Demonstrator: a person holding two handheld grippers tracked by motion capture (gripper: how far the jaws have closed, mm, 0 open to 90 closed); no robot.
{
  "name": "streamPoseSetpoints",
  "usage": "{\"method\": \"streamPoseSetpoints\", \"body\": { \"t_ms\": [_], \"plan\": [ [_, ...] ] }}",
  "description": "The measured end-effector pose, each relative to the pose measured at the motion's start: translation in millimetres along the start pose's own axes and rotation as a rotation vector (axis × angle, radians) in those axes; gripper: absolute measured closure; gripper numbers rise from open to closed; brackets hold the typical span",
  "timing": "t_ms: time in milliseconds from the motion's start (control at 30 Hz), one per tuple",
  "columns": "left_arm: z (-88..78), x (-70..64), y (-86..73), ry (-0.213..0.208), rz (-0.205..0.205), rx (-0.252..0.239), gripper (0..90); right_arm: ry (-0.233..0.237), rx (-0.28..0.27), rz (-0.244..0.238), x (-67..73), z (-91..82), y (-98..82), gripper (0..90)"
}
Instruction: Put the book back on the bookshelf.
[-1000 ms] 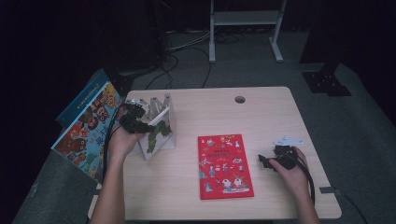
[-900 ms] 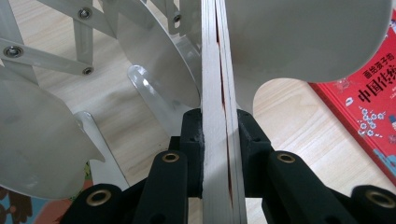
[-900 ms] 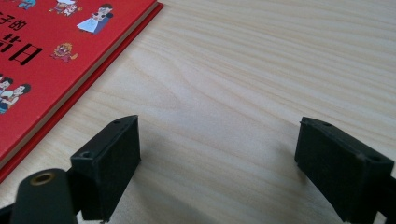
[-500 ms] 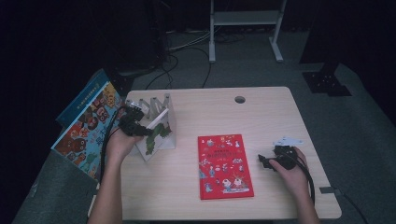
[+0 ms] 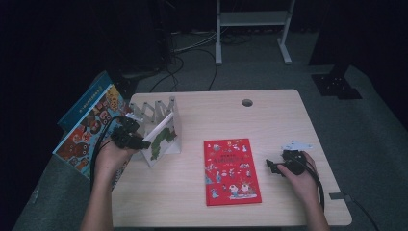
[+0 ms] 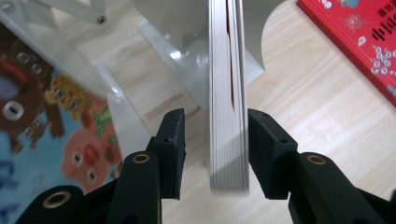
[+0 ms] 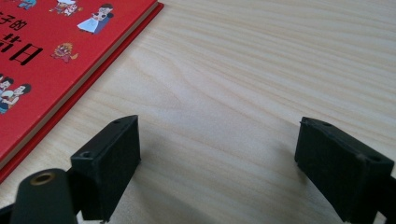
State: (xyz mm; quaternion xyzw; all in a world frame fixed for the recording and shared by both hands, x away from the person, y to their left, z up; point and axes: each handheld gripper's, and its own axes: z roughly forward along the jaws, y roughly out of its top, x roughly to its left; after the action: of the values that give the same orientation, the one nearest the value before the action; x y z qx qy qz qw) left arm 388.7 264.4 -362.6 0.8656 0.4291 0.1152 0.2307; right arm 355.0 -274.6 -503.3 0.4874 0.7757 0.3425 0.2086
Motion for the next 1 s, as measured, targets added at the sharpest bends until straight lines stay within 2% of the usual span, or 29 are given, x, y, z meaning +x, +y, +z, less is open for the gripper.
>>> {"method": "streamPoseSetpoints", "body": {
  "t_ms": [133,267,367,433,467,600,1000],
  "plan": [
    [-8.1,-4.9,-10.1,-0.001,0.006,-0.006,57.5,0.000,0.000,0.000,0.0,0.0,0.0,13.4],
    [-5.7,-5.5,-17.3,-0.004,0.011,0.023,58.5,0.000,0.000,0.000,0.0,0.0,0.0,13.4],
    [0.2,-4.8,-19.1,-0.024,0.004,0.032,64.1,0.000,0.000,0.000,0.0,0.0,0.0,13.4],
    [4.9,-4.1,-19.0,-0.036,-0.004,0.052,72.7,0.000,0.000,0.000,0.0,0.0,0.0,13.4],
    [6.7,-4.2,-18.5,-0.046,-0.012,0.054,72.7,0.000,0.000,0.000,0.0,0.0,0.0,13.4],
    [9.4,-7.1,-13.6,-0.047,-0.018,0.049,73.0,0.000,0.000,0.000,0.0,0.1,0.0,13.4],
    [25.2,-24.2,14.3,-0.071,0.021,0.049,69.3,0.000,0.000,0.000,-0.1,0.1,0.0,13.4]
  ]
}}
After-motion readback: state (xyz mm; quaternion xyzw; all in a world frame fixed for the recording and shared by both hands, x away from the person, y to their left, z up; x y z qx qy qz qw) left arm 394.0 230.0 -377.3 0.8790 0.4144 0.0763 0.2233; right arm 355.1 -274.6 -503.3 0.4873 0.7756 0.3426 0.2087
